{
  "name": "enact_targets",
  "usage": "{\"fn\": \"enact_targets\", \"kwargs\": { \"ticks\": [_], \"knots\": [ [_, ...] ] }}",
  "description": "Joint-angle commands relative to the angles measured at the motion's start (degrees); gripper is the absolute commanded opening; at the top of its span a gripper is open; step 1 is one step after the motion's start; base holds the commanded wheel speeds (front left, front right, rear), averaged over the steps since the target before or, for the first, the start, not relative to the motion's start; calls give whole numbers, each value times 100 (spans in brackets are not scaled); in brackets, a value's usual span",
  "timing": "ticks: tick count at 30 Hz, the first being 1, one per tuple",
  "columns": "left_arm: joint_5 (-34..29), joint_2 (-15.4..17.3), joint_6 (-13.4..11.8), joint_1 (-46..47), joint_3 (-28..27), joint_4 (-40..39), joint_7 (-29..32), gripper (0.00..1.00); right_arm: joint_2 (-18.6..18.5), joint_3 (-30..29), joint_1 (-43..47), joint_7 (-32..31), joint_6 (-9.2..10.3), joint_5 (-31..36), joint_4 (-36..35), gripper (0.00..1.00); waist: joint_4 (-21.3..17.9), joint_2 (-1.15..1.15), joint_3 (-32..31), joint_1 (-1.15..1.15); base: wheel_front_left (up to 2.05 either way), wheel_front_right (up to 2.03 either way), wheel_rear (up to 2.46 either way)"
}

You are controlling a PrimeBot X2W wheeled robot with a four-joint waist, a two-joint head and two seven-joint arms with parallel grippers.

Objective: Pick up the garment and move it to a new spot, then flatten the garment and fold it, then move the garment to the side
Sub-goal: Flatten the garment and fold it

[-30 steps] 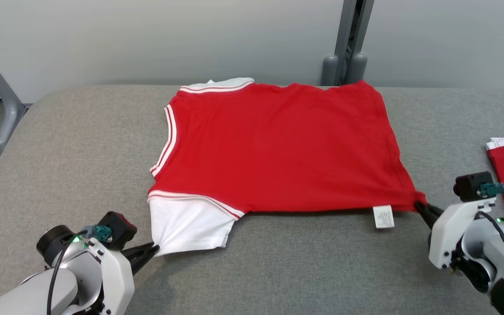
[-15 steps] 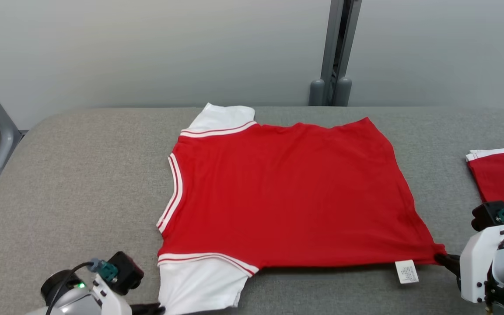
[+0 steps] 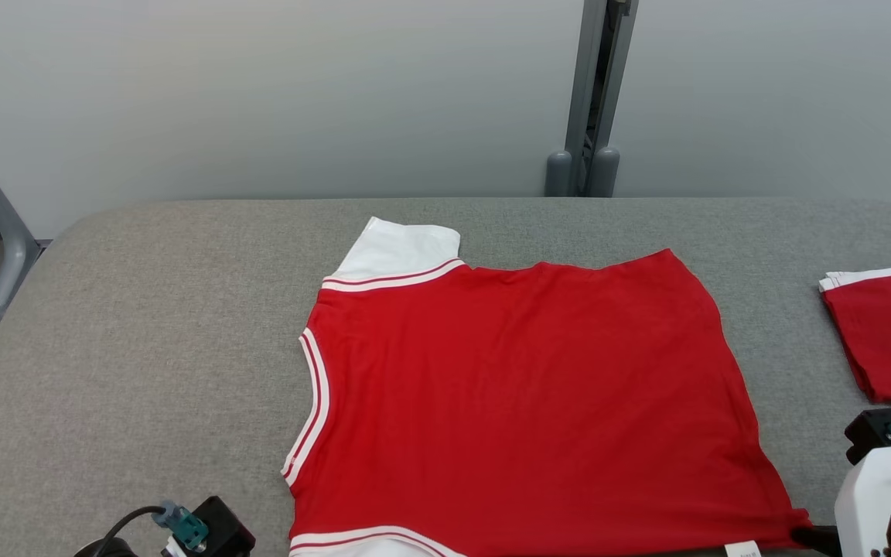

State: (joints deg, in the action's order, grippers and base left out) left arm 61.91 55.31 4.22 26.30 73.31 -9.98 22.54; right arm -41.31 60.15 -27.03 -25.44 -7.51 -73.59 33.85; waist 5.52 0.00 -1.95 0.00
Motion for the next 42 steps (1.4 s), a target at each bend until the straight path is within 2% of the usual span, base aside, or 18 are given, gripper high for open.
{"fn": "enact_targets", "kwargs": {
  "ticks": [1,12,19,25,34,42],
  "knots": [
    [66,49,-47,-62,-6,-68,7,0,-67,-40,92,-53,5,-15,-33,0,-2,0,8,0,0,0,0],
    [-18,62,-294,239,-314,-346,-187,0,-3,-657,-167,500,5,425,-462,0,-68,0,143,0,0,0,0],
    [-108,-31,-329,551,-659,-230,-523,0,95,-1102,-360,693,5,685,-595,0,-106,0,313,0,0,0,0],
    [91,-252,-501,702,-1002,108,-893,0,359,-1400,-511,798,5,1024,-398,0,-122,0,494,0,0,0,0],
    [577,-685,-786,762,-1282,842,-974,0,780,-1645,-721,991,5,1443,-87,0,-126,0,773,0,0,0,0],
    [445,-1110,-647,1008,-1214,1654,-976,0,1054,-1755,-908,1297,5,1761,151,0,-139,0,979,0,0,0,0]
  ]
}}
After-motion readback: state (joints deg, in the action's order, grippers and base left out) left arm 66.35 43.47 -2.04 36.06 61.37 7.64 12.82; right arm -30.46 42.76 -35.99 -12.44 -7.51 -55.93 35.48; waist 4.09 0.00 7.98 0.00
